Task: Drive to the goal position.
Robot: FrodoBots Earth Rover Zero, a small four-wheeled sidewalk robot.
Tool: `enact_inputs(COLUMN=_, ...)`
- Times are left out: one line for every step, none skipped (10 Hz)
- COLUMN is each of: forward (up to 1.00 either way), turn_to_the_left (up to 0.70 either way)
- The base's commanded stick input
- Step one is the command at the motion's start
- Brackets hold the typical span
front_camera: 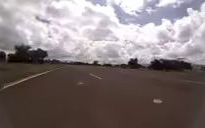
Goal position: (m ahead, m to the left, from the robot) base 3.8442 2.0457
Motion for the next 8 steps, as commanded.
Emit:
enact_inputs(forward=1.0, turn_to_the_left=0.03)
enact_inputs(forward=1.0, turn_to_the_left=0.04)
enact_inputs(forward=1.0, turn_to_the_left=0.05)
enact_inputs(forward=1.0, turn_to_the_left=0.1)
enact_inputs(forward=1.0, turn_to_the_left=0.21)
enact_inputs(forward=1.0, turn_to_the_left=0.21)
enact_inputs(forward=1.0, turn_to_the_left=0.24)
enact_inputs(forward=1.0, turn_to_the_left=0.27)
